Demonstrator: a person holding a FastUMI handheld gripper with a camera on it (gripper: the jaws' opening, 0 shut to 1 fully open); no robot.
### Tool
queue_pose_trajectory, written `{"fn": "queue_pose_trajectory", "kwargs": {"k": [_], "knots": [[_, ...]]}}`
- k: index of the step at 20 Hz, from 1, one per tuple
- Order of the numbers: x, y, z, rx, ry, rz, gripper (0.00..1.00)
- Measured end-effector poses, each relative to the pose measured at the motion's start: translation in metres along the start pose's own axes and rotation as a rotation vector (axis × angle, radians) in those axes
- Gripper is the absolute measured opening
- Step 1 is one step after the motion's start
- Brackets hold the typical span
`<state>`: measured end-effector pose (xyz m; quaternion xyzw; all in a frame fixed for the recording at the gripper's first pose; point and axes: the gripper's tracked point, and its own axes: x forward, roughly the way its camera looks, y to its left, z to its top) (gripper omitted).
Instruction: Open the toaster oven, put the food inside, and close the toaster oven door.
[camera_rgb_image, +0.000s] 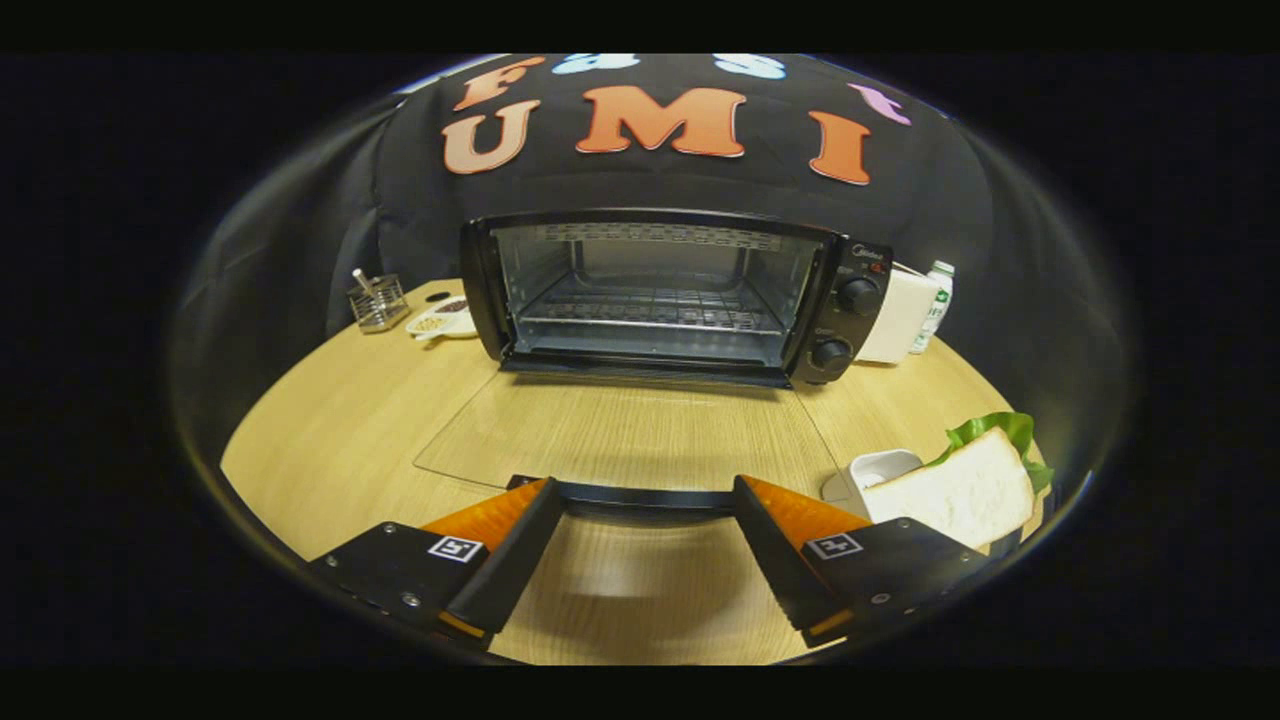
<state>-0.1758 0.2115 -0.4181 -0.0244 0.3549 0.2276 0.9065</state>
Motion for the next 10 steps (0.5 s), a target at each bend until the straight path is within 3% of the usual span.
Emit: {"fn": "queue_pose_trajectory", "kwargs": {"k": [5,10], "knots": [[-0.028,-0.038,0.04,-0.032,0.021,0.077,1.0],[-0.062,-0.128,0.071,-0.074,0.064,0.058,1.0]]}}
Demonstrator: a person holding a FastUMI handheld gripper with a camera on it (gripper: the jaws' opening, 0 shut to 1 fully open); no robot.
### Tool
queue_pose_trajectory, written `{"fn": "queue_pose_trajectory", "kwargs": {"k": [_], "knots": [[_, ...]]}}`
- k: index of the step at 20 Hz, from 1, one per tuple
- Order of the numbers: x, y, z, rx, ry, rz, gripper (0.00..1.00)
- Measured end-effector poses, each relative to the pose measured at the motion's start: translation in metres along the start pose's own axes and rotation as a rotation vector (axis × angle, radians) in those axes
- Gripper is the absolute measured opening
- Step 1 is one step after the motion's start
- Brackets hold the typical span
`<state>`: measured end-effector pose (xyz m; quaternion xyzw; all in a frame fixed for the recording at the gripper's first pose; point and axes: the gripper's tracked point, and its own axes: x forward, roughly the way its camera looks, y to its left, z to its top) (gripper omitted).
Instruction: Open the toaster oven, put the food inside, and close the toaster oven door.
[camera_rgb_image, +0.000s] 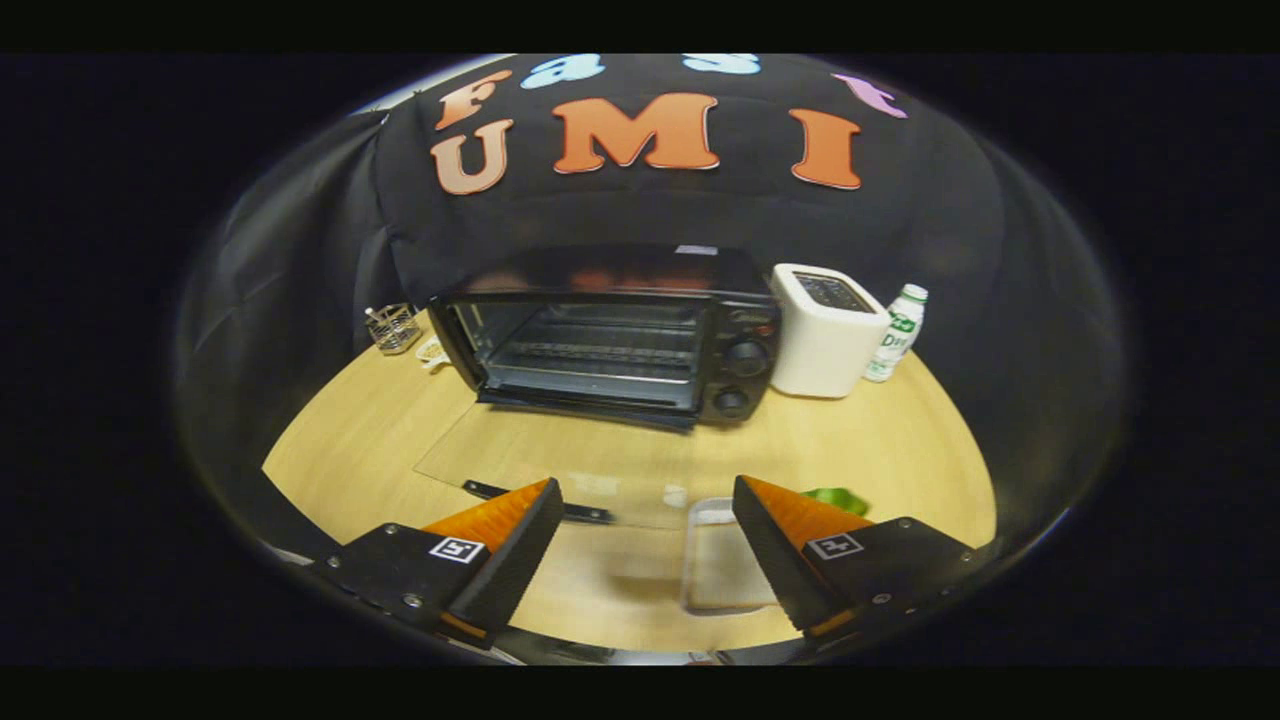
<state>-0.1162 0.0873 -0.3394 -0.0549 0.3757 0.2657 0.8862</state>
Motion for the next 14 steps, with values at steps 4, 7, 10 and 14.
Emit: {"fn": "queue_pose_trajectory", "kwargs": {"k": [4,7,10,14], "knots": [[-0.02,-0.053,-0.009,0.002,0.09,0.005,1.0],[-0.023,-0.073,-0.033,-0.01,0.197,0.039,1.0],[-0.015,-0.085,-0.062,0.002,0.304,0.081,1.0],[0.006,-0.087,-0.099,0.095,0.425,0.135,1.0]]}}
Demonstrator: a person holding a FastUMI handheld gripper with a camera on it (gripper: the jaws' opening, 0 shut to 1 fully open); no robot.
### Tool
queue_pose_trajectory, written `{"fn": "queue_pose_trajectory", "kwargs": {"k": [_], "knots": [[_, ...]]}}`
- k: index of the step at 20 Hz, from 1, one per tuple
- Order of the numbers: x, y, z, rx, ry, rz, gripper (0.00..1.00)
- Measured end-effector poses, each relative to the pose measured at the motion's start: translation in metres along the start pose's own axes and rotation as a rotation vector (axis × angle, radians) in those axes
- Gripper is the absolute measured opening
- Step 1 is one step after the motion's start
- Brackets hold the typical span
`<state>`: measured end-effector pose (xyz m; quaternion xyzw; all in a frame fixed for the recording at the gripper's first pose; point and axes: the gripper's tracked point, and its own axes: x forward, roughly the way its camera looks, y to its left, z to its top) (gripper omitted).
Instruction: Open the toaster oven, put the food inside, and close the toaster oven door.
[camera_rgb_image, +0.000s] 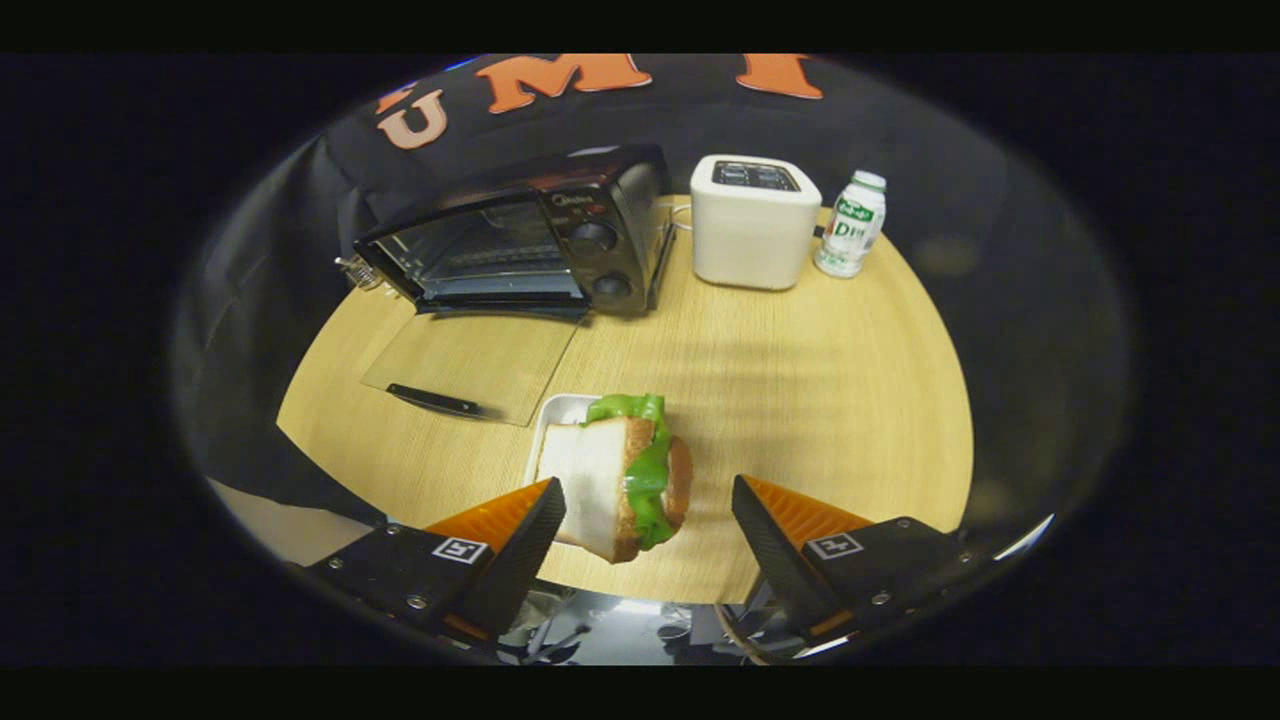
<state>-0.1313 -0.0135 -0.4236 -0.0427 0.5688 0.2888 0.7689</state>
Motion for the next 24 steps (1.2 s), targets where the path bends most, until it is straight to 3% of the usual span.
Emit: {"fn": "queue_pose_trajectory", "kwargs": {"k": [2,8,9,12,18,24], "knots": [[0.011,0.0,-0.006,0.046,0.028,0.015,0.97],[0.003,0.016,0.004,0.129,-0.005,0.092,0.5],[-0.002,0.022,0.009,0.133,-0.028,0.096,0.39],[-0.018,0.028,0.015,0.123,-0.068,0.068,0.25],[-0.064,0.044,0.044,0.187,-0.204,0.048,0.21],[-0.082,0.076,0.093,0.439,-0.459,0.147,0.21]]}}
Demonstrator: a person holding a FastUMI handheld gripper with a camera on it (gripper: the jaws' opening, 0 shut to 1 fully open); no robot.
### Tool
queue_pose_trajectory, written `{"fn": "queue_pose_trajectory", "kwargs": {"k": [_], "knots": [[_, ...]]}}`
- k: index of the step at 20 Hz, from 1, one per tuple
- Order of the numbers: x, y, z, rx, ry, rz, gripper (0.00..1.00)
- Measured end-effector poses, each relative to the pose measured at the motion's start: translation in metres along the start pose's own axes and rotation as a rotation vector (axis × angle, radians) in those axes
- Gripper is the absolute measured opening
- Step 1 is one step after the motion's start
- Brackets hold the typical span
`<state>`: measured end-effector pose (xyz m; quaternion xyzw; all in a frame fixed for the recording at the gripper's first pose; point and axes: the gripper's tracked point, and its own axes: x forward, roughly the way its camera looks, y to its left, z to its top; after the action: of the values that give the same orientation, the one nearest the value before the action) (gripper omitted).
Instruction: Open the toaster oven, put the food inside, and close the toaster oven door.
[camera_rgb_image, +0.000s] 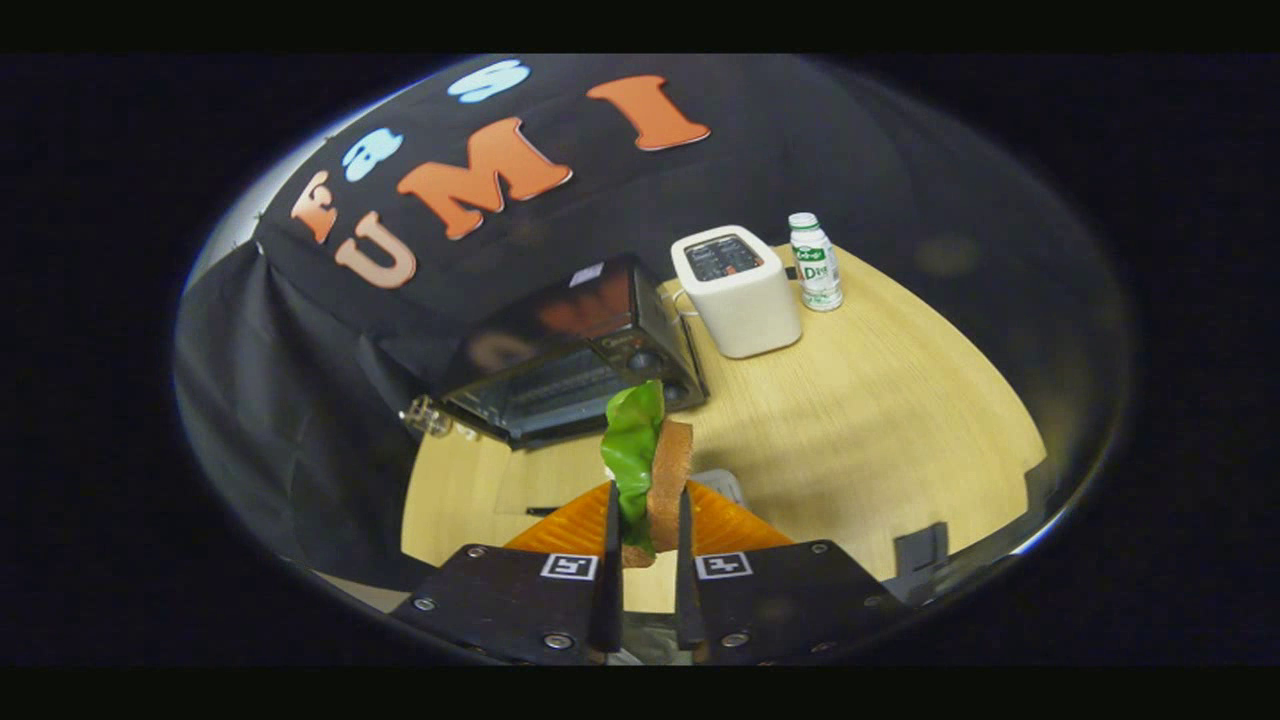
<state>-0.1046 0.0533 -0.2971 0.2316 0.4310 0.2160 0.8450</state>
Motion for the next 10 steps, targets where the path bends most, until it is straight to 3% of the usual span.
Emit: {"fn": "queue_pose_trajectory", "kwargs": {"k": [2,10], "knots": [[0.011,0.019,-0.003,0.118,-0.054,0.062,0.21],[0.106,0.052,-0.03,0.45,-0.209,0.147,0.21]]}}
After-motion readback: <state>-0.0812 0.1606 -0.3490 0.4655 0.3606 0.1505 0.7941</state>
